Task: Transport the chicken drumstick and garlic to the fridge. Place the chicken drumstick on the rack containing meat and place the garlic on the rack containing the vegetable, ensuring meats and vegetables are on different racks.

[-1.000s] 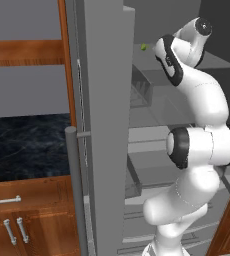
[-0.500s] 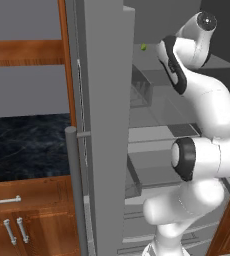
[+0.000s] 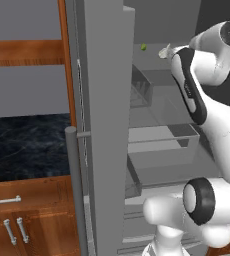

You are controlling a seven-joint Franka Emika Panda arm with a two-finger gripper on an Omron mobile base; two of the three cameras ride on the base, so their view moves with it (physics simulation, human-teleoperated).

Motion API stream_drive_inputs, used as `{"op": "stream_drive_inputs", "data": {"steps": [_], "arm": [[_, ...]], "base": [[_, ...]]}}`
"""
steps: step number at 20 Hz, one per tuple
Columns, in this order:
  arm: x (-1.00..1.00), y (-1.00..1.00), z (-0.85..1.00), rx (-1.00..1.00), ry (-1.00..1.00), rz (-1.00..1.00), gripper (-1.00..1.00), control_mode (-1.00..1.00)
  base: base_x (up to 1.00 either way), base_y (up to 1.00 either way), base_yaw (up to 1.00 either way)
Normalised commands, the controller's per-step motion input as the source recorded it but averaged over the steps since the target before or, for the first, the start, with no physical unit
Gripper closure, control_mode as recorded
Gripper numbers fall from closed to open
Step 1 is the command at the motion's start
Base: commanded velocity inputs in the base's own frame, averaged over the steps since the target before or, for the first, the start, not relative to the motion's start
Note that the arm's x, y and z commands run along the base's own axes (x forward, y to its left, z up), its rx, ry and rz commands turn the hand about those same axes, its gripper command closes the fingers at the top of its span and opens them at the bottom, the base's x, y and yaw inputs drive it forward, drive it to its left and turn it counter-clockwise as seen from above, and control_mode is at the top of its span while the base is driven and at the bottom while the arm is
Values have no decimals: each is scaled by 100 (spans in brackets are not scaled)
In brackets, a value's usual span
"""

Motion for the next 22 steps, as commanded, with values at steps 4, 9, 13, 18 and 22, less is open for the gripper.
{"op": "stream_drive_inputs", "data": {"steps": [4, 9, 13, 18, 22], "arm": [[-91, 15, 0, 2, -1, 0, -100, -100], [-88, 20, 0, 0, 6, 0, -100, -100], [-92, 15, 0, 0, 1, 0, -100, -100], [-90, 6, 0, 0, 3, 0, -100, -100], [-66, 2, 0, 0, 3, 0, -100, -100]], "base": [[0, 0, 0], [0, 0, 0], [0, 0, 0], [0, 0, 0], [0, 0, 0]]}}
